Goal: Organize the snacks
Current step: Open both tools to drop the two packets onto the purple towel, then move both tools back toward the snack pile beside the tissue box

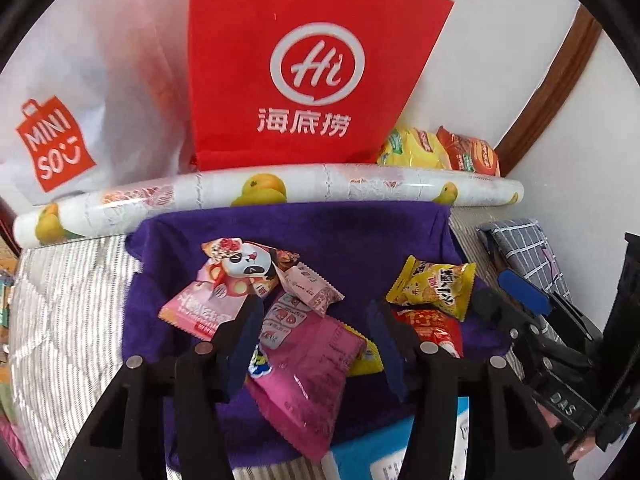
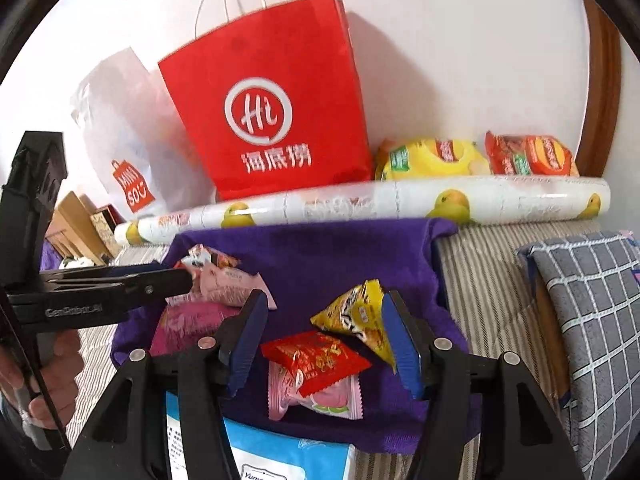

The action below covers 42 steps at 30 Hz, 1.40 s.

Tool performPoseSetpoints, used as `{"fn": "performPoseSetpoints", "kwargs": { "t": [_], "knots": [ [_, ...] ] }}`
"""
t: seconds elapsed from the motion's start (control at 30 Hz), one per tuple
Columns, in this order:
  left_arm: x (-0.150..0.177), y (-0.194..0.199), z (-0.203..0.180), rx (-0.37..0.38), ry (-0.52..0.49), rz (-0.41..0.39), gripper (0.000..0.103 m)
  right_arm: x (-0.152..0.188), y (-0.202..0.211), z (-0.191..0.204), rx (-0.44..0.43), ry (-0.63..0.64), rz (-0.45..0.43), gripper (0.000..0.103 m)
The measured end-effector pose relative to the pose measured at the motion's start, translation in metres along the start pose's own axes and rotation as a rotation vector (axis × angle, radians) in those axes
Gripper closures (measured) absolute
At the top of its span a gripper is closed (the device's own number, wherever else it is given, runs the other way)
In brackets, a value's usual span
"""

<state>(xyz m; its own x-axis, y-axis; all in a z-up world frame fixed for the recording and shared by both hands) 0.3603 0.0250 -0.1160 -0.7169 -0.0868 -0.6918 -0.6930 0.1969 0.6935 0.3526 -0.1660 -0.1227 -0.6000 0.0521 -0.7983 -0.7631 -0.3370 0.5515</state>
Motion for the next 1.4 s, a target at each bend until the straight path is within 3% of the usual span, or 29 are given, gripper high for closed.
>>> {"fn": "performPoseSetpoints", "kwargs": {
  "t": [0.33,0.53,0.73,0.87,1.17,1.4],
  "knots": [
    [0.045,0.063,-0.001,-0.023,-0.043,-0.042,0.05,0.004,0.048,0.012,-0.018,-0.03,-0.063,0.044],
    [0.082,0.098,-0.001,0.014,-0.014,-0.053,0.05,0.035,0.102,0.022,0.024,0.016,-0.031,0.044],
    [0.106,0.119,0.0,0.015,-0.019,-0.044,0.05,0.088,0.136,0.025,0.06,0.08,0.043,0.046],
    [0.123,0.132,0.005,0.025,0.001,-0.041,0.05,0.122,0.139,0.026,0.032,0.069,0.114,0.056],
    [0.153,0.153,0.021,0.02,0.046,-0.044,0.05,0.161,0.126,0.052,-0.056,0.129,0.177,0.056],
    [0.167,0.157,0.032,0.017,0.079,-0.035,0.05,0.17,0.105,0.066,-0.045,0.163,0.229,0.049]
  ]
}}
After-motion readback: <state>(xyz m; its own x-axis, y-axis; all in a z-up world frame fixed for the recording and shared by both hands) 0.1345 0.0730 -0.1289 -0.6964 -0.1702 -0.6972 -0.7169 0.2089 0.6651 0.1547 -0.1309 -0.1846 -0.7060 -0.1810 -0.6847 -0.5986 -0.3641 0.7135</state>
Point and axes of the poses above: each gripper's, at about its wrist camera, not at the fingertips, and y roughly against the way its jaws point, z to its left, x to its underside, the point moved 3 cm from there along -y, roughly the way its jaws point, and after that the axes turned 13 degrees about -z, right-handed, at the moved point
